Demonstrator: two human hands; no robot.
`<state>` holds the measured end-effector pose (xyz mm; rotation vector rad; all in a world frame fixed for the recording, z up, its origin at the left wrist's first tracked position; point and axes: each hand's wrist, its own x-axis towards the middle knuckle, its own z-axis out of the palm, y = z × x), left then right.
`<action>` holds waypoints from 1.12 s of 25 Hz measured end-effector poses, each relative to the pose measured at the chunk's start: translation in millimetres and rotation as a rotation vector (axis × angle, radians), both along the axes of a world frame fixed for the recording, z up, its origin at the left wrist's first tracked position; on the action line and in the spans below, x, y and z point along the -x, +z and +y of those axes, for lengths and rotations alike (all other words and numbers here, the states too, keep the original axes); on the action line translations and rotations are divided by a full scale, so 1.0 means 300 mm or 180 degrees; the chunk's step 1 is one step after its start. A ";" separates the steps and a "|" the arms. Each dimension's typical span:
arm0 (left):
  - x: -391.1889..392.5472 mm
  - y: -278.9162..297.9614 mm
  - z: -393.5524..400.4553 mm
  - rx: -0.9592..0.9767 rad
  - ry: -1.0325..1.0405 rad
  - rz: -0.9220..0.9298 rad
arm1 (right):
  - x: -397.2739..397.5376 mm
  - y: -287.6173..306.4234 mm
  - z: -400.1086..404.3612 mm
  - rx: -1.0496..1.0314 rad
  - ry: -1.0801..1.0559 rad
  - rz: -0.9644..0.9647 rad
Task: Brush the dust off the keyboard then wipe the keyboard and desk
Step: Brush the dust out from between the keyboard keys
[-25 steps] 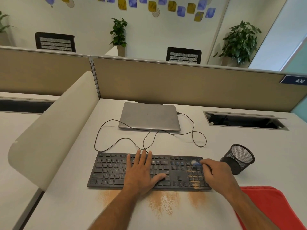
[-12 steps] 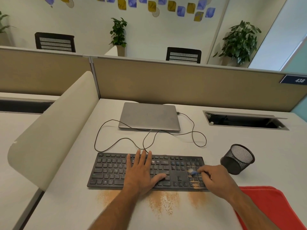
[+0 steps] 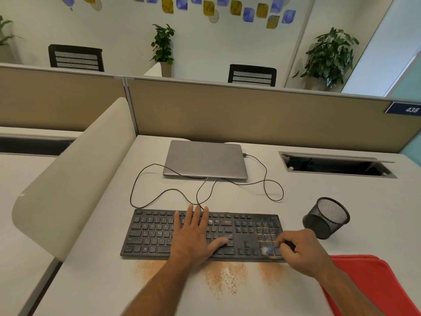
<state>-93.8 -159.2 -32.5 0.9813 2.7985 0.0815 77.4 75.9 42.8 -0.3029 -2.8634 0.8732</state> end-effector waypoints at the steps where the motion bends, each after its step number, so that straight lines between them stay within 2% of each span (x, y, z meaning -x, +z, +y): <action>1: 0.001 -0.001 0.000 0.0001 -0.0001 0.0003 | -0.001 -0.003 -0.003 -0.0034 0.0017 0.0028; 6: 0.001 -0.006 -0.001 -0.0038 0.0008 0.0017 | -0.024 -0.011 0.015 -0.0377 0.0079 0.0013; 11: 0.001 -0.008 0.000 -0.0032 0.0009 0.0031 | -0.055 -0.008 0.022 -0.0399 0.0211 0.0018; 14: 0.001 -0.008 -0.001 -0.0025 0.0014 0.0032 | -0.058 0.020 0.028 -0.0655 -0.0006 0.0247; 17: 0.001 -0.007 -0.001 -0.0010 0.0011 0.0027 | -0.051 0.022 0.032 -0.0491 -0.0083 0.0416; 21: 0.000 -0.005 0.000 -0.0026 0.0012 0.0032 | -0.024 -0.001 0.022 -0.0544 -0.0125 0.0308; 25: -0.002 -0.005 -0.002 -0.0043 0.0015 0.0029 | 0.050 0.012 0.021 -0.0043 -0.0637 0.0498; 28: -0.002 -0.004 -0.003 -0.0033 0.0011 0.0022 | 0.110 -0.003 0.007 0.0255 -0.0740 0.0233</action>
